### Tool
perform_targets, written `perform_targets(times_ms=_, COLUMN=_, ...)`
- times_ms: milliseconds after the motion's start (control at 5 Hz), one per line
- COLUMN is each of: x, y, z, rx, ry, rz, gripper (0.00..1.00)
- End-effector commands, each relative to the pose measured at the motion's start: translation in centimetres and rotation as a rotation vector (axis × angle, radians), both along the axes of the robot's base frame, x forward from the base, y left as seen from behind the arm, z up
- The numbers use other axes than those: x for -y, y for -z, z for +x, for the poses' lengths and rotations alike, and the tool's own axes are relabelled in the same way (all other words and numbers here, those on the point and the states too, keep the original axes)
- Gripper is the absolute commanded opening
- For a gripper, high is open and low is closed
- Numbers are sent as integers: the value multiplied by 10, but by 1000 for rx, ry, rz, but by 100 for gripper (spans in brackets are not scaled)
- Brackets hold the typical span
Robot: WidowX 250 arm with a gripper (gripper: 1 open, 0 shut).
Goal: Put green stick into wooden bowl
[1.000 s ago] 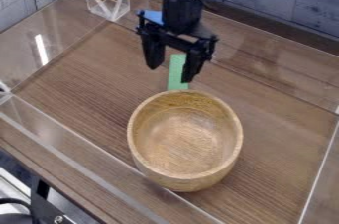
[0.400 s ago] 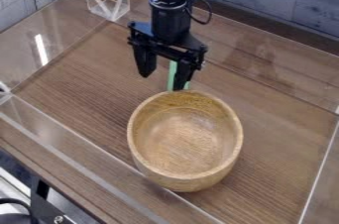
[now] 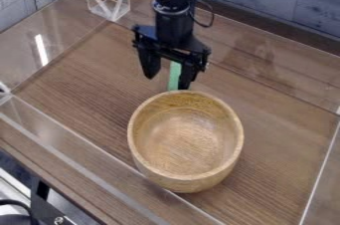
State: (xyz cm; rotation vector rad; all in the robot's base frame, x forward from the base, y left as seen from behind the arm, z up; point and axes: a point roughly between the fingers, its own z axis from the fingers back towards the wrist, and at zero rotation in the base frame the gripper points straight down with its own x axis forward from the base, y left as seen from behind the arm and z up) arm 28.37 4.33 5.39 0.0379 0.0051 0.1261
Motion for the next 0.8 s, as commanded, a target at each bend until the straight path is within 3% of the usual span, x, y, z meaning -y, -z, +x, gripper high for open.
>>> perform_targets(times_ms=0, x=-6, y=-6, z=14, rx=66, ry=-13, rz=18, gripper=100)
perform_targets(times_ms=600, x=-8, y=11, z=26, rx=76, ry=-30, rz=31, gripper=100)
